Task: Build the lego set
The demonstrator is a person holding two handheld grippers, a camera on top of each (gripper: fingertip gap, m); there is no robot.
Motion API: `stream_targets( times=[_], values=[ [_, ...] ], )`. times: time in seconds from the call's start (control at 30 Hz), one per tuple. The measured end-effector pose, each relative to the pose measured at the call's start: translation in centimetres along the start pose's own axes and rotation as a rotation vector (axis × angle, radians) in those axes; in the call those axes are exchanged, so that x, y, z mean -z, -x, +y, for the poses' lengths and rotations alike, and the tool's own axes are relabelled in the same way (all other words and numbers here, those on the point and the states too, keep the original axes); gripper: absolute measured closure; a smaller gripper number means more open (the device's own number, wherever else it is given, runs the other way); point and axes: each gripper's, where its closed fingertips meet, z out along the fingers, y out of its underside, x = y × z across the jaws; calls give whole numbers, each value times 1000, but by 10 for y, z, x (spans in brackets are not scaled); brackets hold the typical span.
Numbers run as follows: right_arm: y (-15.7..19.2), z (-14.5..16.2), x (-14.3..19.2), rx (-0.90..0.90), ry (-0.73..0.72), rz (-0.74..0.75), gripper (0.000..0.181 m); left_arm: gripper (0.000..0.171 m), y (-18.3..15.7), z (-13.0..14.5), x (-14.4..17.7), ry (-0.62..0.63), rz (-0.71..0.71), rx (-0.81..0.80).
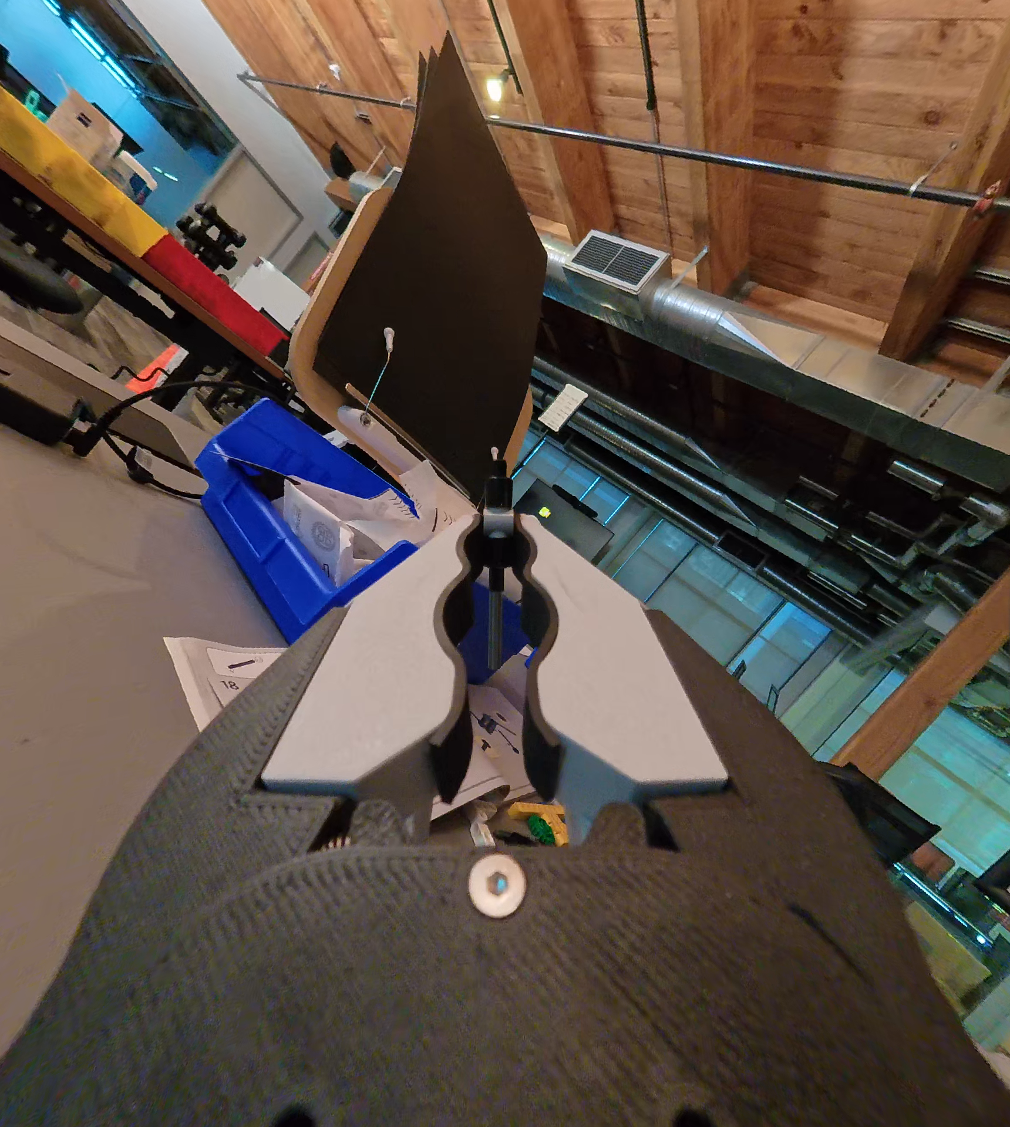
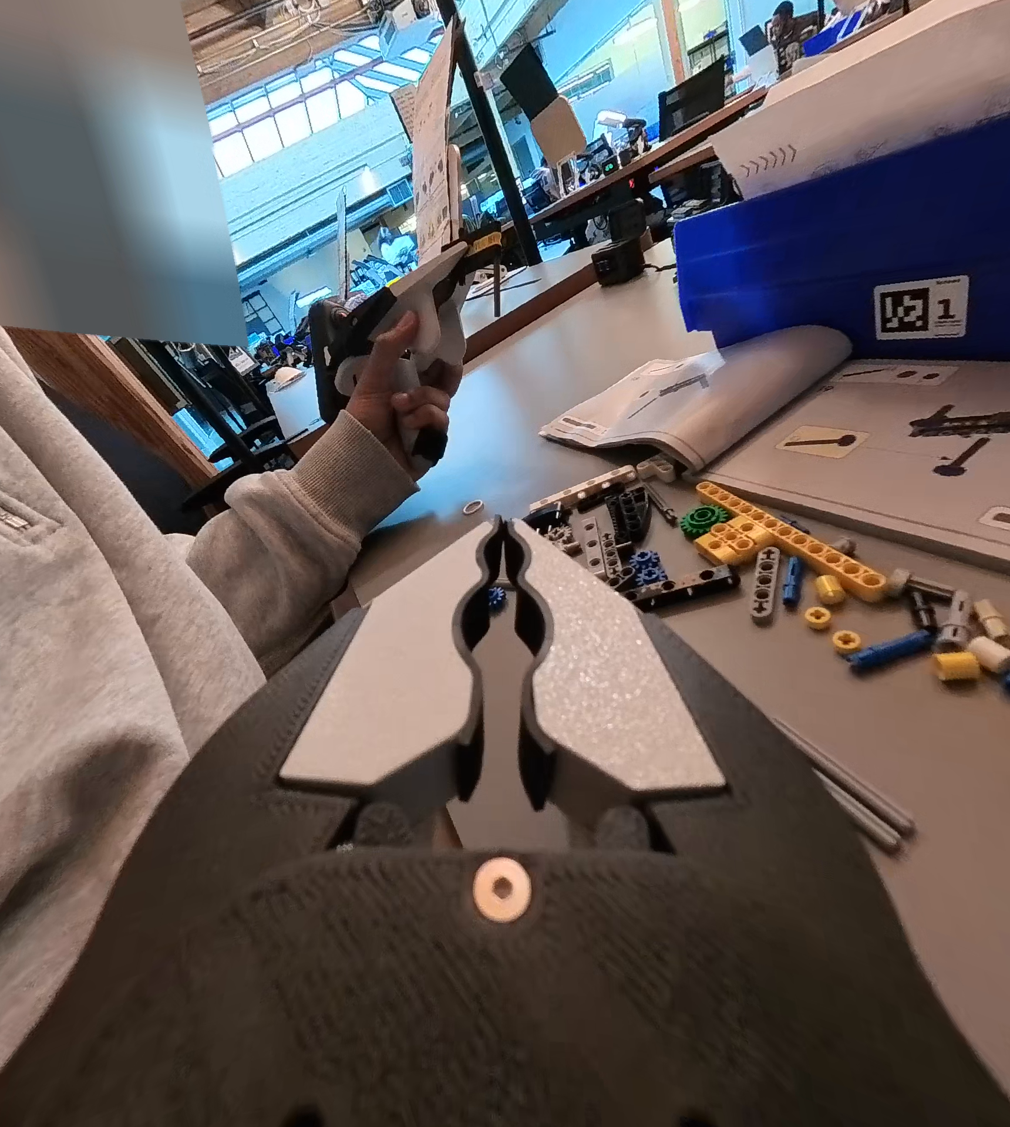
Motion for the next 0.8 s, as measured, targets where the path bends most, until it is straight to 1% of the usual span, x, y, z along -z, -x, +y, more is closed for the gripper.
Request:
stream_targets(
  times=[0.33, 0.47, 0.7, 0.8],
  values=[
    [0, 1, -1, 3, -4, 1, 181, 166, 2, 4, -1, 29, -7, -14],
    [3, 1, -1, 2, -11, -6, 181, 166, 4, 1, 1, 15, -16, -5],
    [6, 1, -2, 5, -17, -17, 181, 165, 1, 8, -3, 50, -16, -36],
    [1, 1, -2, -5, -16, 11, 181, 166, 0, 9, -3, 54, -17, -43]
  ],
)
